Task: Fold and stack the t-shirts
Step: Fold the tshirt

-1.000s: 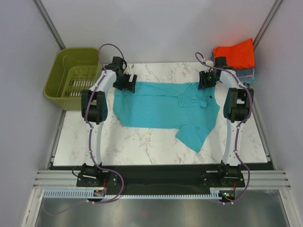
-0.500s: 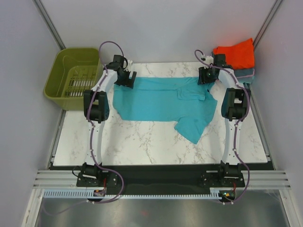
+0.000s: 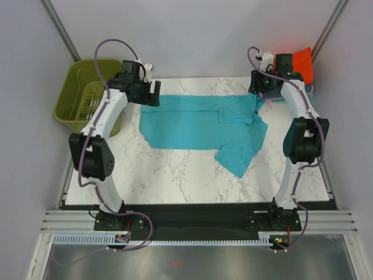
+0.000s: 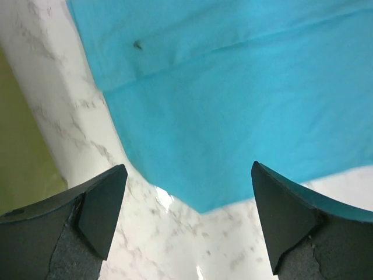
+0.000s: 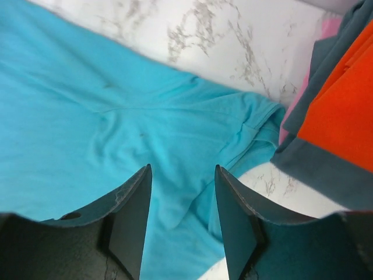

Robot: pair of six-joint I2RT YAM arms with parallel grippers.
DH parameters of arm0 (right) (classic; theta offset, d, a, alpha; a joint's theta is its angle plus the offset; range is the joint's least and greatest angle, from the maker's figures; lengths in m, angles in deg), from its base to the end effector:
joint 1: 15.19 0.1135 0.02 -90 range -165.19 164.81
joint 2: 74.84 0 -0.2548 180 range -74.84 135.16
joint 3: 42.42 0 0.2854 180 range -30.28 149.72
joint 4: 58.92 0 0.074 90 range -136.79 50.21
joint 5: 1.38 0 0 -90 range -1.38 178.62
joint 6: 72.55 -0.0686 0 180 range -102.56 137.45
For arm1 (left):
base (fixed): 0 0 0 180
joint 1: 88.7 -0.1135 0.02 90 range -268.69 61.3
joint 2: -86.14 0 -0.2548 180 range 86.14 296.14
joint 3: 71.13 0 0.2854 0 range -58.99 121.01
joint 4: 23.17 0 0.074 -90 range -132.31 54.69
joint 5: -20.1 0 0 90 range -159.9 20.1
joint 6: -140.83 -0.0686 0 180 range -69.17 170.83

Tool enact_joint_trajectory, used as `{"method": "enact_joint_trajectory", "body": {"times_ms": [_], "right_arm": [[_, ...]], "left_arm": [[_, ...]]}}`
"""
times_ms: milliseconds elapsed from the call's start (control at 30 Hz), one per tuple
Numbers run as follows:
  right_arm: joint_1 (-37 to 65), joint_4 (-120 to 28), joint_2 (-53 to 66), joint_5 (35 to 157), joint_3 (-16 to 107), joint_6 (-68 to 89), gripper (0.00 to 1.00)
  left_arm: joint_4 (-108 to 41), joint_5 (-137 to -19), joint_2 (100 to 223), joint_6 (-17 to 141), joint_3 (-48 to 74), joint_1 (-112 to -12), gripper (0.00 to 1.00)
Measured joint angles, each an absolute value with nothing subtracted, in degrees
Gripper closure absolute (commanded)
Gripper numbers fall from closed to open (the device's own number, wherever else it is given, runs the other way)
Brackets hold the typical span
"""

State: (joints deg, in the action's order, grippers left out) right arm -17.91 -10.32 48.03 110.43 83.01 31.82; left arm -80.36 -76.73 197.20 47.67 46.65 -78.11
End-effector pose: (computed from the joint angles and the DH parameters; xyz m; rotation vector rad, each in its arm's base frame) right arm 0.5396 -0.0001 0.2411 -0.4140 2.2846 0.3022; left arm 0.4757 -0.0972 0.2751 0.3459 2.4293 -0.2032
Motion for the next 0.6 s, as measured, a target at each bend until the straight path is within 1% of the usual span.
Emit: {"method": "enact_joint_trajectory", "body": {"times_ms": [100,167,233,333,433,567,600], "right_arm": [[-17.78,-11.69,38.85,113.29,76.63,30.92,0.45],[-17.32,-12.68,34.24,115.56,71.30,30.33,0.45],[-16.67,-13.01,32.21,117.42,66.12,29.32,0.45],[-15.79,-12.70,32.73,118.99,59.39,27.77,0.45],[-15.51,-11.59,34.24,119.47,55.04,26.59,0.45],[-15.51,-10.80,34.57,119.80,53.20,26.09,0.45],[-15.51,-10.95,34.52,119.82,53.20,26.09,0.44]], "left_arm": [[-81.00,-77.06,183.98,51.87,35.66,-78.02,0.08],[-81.52,-78.02,178.69,55.08,29.32,-79.09,0.09],[-81.83,-79.49,175.80,58.60,22.90,-81.62,0.09],[-81.85,-81.50,175.74,64.31,14.02,-85.93,0.12],[-80.95,-83.62,177.18,70.49,8.30,-88.73,0.17],[-77.81,-85.56,179.10,74.23,7.01,-90.45,0.23],[-76.93,-86.26,179.48,74.58,7.16,-90.69,0.26]]}}
